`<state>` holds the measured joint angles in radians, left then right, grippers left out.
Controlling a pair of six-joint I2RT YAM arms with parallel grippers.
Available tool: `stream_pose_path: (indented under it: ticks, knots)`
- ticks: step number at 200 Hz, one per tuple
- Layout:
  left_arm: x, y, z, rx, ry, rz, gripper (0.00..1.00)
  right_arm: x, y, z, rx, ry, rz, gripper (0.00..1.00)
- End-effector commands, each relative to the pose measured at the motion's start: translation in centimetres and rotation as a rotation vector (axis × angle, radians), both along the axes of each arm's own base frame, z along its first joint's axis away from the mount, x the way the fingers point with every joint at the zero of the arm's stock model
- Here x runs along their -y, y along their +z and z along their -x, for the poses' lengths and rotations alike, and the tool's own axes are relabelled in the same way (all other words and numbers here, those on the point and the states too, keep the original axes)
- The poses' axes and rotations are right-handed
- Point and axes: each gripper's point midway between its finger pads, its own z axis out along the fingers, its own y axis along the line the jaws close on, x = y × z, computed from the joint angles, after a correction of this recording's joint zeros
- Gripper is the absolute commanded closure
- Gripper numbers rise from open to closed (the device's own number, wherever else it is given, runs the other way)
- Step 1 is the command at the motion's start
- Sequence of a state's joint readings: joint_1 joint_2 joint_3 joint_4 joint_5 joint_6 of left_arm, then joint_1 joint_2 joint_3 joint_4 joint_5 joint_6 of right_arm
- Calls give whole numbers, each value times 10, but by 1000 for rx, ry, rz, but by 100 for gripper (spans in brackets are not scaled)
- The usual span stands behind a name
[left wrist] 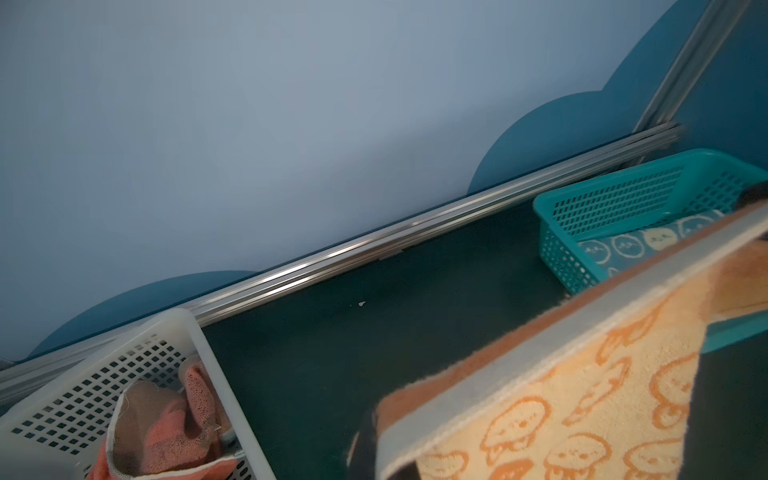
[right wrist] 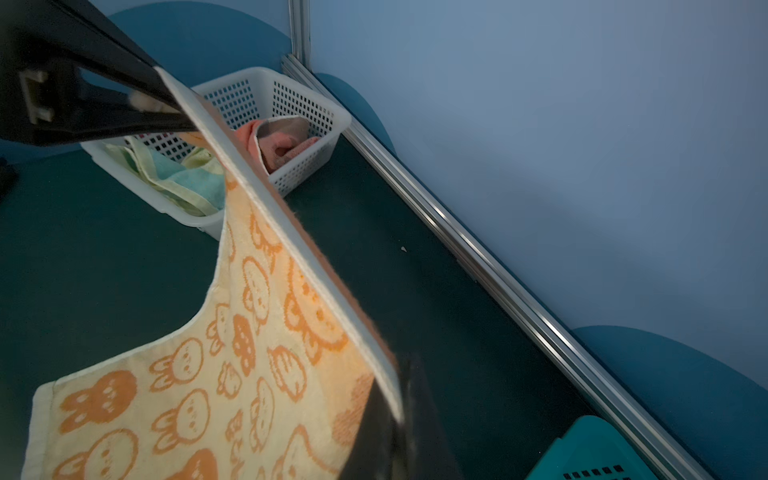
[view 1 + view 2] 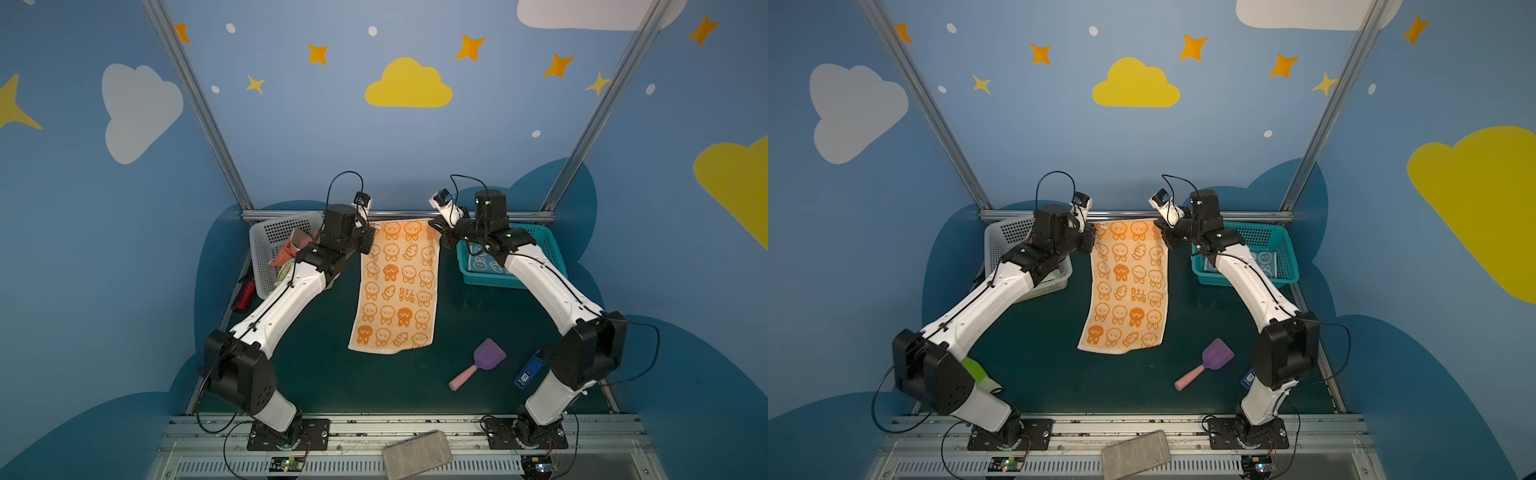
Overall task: Fold and stack the towels
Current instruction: 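Lay the orange towel flat on the mat with both grippers, drawing it toward the robot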
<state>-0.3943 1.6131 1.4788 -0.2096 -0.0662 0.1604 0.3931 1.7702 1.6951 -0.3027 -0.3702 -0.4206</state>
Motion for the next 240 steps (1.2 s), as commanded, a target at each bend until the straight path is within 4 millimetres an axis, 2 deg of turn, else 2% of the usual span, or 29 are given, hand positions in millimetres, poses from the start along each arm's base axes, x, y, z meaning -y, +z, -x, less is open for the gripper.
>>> stream_pose_path:
  ticks: [1, 20, 42, 63, 81, 94, 124, 151, 188, 213, 240]
  knots:
    - [-27, 3, -26, 35, 146, -30, 96, 14, -23, -35, -13, -84, 57, 100]
    - [-27, -23, -37, -13, 164, -65, 96, 9, -56, -50, -54, -86, 79, 100]
    - [-27, -53, -45, -65, 174, -103, 96, 6, -91, -58, -99, -81, 98, 100]
    - [-26, -76, -48, -117, 172, -132, 96, 4, -117, -55, -142, -61, 116, 100]
    - [-27, -86, -41, -169, 181, -135, 96, 5, -131, -46, -177, -43, 128, 100]
    - [-27, -93, -33, -206, 182, -131, 96, 5, -137, -36, -201, -24, 132, 100]
    - [-25, -105, -7, -261, 184, -124, 96, 2, -141, 2, -268, 78, 138, 100]
    - [-24, -109, 20, -291, 190, -111, 96, 15, -145, 27, -348, 56, 173, 100]
    - [-25, -106, 55, -301, 187, -94, 96, 28, -146, 54, -317, 67, 224, 100]
    - [-26, -111, 74, -313, 174, -70, 96, 26, -161, 82, -370, 125, 265, 100]
    - [-28, -127, 93, -360, 167, -54, 96, 19, -187, 110, -440, 167, 306, 100]
